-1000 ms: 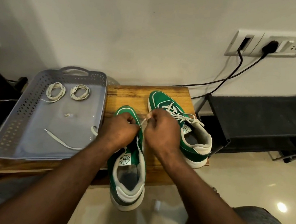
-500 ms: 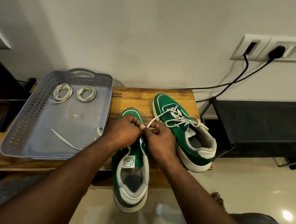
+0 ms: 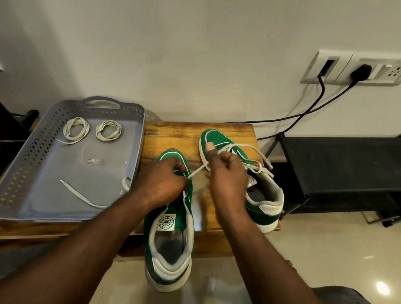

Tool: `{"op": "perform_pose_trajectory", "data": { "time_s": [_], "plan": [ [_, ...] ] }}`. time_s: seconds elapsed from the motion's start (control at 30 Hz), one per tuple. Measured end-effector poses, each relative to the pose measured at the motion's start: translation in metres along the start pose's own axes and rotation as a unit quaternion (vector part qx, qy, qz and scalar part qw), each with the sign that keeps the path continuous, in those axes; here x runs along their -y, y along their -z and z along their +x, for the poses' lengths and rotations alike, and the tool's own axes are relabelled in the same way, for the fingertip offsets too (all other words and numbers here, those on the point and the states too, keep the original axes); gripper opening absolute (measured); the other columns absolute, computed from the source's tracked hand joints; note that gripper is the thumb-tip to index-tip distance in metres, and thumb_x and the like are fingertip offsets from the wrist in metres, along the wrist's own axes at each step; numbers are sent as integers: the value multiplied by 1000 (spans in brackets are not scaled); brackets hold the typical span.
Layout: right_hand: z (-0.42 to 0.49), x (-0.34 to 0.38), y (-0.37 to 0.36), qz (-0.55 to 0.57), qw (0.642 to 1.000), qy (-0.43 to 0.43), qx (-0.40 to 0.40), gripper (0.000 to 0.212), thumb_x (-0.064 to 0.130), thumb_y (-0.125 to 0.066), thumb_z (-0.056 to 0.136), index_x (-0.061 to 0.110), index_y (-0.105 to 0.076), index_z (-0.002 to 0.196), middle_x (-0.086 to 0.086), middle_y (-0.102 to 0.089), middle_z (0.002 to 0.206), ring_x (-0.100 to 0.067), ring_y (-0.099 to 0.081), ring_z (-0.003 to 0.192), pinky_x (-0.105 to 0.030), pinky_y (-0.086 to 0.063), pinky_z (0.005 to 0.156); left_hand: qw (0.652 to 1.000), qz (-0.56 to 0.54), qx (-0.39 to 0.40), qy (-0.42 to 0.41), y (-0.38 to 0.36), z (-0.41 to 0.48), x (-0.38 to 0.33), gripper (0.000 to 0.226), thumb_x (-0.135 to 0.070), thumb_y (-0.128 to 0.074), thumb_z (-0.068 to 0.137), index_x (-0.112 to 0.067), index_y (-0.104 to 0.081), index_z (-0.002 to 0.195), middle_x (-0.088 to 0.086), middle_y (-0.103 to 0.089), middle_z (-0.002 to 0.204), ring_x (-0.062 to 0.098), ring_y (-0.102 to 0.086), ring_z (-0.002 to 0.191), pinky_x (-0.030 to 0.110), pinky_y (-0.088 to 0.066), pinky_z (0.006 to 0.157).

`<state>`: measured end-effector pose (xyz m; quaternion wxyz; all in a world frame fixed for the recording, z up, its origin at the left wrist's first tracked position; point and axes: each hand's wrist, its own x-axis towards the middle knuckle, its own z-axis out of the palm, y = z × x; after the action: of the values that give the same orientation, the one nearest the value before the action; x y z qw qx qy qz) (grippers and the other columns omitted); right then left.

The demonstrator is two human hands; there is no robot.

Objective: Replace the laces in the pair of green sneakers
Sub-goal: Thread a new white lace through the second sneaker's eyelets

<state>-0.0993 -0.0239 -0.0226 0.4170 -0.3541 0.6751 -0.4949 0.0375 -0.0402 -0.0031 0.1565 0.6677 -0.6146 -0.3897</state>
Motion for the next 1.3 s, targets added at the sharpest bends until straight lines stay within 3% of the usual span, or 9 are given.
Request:
{"op": "perform_pose_trajectory", "data": {
  "time_s": [0.13,0.23,0.47,0.63,0.73,0.9,1.07,1.2,1.3],
  "plan": [
    [-4,-29,-12,-138,987,13,77,32,41,-73,94,17,-68,74,1,-69,68,-16,-63,64,-36,-54,64,1000,-9,-5,12,-1,2,1,15,-21,-68,93,-32,-65,103,-1,-74,84,16,-72,68,28,-52,56],
    [-5,-28,-13,-118,990,17,69,32,28,-76,95,18,-66,66,3,-66,61,-9,-56,56,-28,-48,59,1000,-8,-7,13,-1,4,3,16,-23,-69,92,-32,-66,105,0,-74,86,18,-72,69,29,-53,57],
    [4,10,4,84,989,90,-80,26,30,-71,99,13,-69,80,-6,-71,76,-24,-65,71,-43,-59,73,1000,-4,-12,-28,0,4,0,18,-24,-70,95,-31,-65,111,-2,-75,86,12,-73,67,25,-50,55],
    [-10,-20,-13,39,996,-16,76,37,59,-73,78,24,-76,89,3,-76,81,-20,-70,76,-47,-59,76,994,82,-28,-69,-2,3,0,31,-28,-64,92,-37,-62,121,-4,-71,93,16,-68,81,32,-55,66],
    [-6,-31,-18,-25,997,16,67,17,37,-79,88,21,-77,83,5,-77,79,-16,-73,77,-49,-62,82,990,126,-24,-58,8,8,9,35,-35,-59,83,-46,-59,117,-6,-71,98,24,-66,101,47,-58,87],
    [3,-35,-17,-54,997,8,46,17,30,-78,91,21,-73,78,4,-75,74,-19,-72,73,-48,-63,79,989,144,-5,-39,29,16,19,39,-22,-75,81,-43,-63,112,-18,-71,98,23,-62,111,42,-53,98],
    [2,-35,-17,-76,996,-4,40,22,29,-74,96,18,-69,77,2,-72,73,-14,-65,68,-36,-56,71,967,240,45,-68,24,9,16,71,-55,-86,73,-32,-61,136,-1,-55,134,23,-56,119,41,-52,98],
    [7,-19,-7,18,1000,-20,6,17,12,-67,98,17,-71,82,-1,-74,80,-15,-69,76,-39,-60,76,958,275,19,-77,16,6,20,71,-46,-85,72,-33,-59,138,0,-54,137,23,-53,122,47,-54,99],
    [14,-10,4,80,996,6,-35,13,16,-67,101,14,-72,90,-2,-75,82,-15,-68,75,-35,-58,68,961,267,14,-69,16,7,18,68,-47,-83,74,-30,-60,135,-2,-55,129,22,-55,116,45,-55,96]
  ]
}}
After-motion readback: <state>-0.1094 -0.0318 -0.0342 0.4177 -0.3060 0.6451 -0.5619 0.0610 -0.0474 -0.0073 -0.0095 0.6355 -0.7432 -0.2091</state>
